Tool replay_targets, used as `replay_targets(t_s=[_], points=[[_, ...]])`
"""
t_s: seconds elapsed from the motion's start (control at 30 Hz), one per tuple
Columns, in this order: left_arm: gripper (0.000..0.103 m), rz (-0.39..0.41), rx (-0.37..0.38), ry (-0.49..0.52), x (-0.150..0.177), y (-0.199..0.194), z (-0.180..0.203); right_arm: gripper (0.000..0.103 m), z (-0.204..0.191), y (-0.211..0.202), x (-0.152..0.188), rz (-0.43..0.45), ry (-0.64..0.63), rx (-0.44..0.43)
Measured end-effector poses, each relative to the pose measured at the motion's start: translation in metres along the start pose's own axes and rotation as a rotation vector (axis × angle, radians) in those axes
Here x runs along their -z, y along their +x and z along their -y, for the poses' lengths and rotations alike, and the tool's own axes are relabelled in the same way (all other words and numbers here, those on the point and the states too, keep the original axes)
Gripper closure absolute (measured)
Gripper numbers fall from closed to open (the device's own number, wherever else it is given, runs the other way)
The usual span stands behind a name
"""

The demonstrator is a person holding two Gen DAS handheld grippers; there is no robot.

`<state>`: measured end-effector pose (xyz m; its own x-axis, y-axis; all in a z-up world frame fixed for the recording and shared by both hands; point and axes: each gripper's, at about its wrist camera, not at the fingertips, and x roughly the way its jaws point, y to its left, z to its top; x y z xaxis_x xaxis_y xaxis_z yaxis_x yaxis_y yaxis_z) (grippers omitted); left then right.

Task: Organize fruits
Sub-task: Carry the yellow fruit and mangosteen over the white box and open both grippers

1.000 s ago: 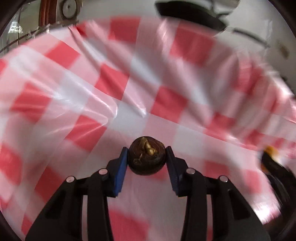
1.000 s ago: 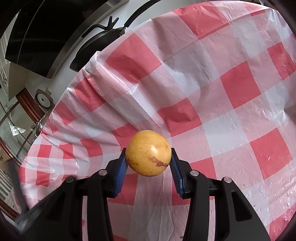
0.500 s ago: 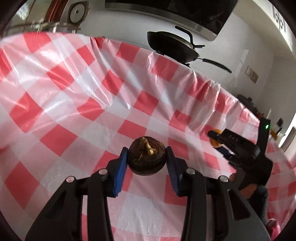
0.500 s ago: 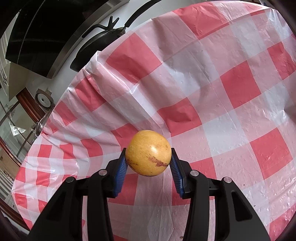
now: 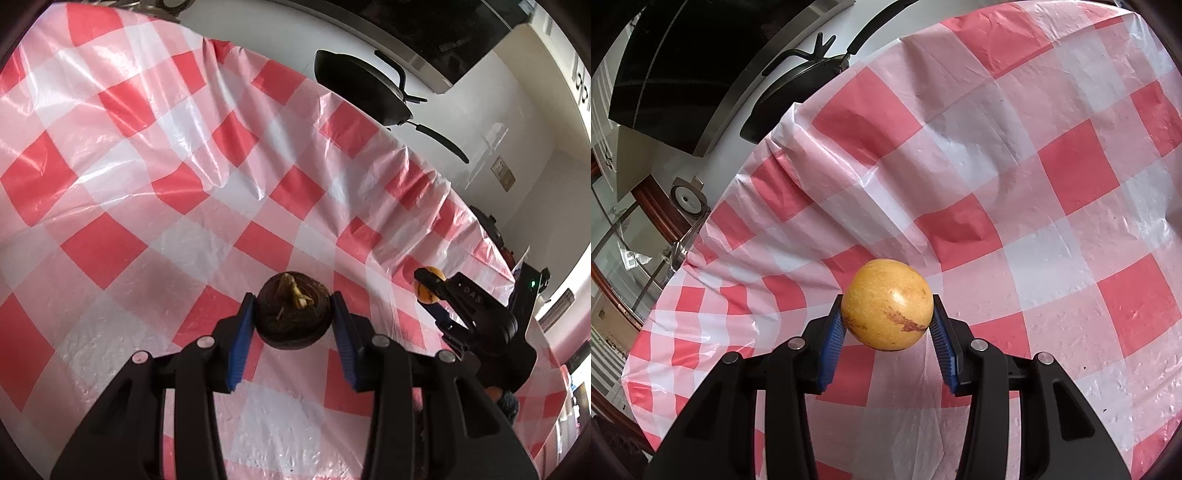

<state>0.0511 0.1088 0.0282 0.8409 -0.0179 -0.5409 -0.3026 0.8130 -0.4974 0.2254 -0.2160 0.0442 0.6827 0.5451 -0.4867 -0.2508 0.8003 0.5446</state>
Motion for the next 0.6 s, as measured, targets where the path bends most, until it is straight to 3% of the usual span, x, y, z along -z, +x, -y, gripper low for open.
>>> replay_targets(t_s=[0.13, 0.3, 0.4, 0.6], points=[[0.062, -0.001, -0.003, 0.004, -0.001, 0.000, 0.000, 0.059, -0.007, -0.007, 0.007, -0.028, -0.047, 0.046], [0.062, -0.020, 0.004, 0.007, 0.000, 0.001, 0.000, 0.059, -0.017, -0.049, 0.039, -0.068, -0.071, 0.064], [0.062, -0.042, -0.034, 0.014, 0.004, -0.003, 0.001, 0.059, -0.025, -0.078, 0.056, -0.087, -0.100, 0.065], [0.062, -0.017, -0.085, 0.044, 0.036, -0.061, -0.006, 0.059, -0.035, -0.138, 0.097, -0.113, -0.146, 0.035]])
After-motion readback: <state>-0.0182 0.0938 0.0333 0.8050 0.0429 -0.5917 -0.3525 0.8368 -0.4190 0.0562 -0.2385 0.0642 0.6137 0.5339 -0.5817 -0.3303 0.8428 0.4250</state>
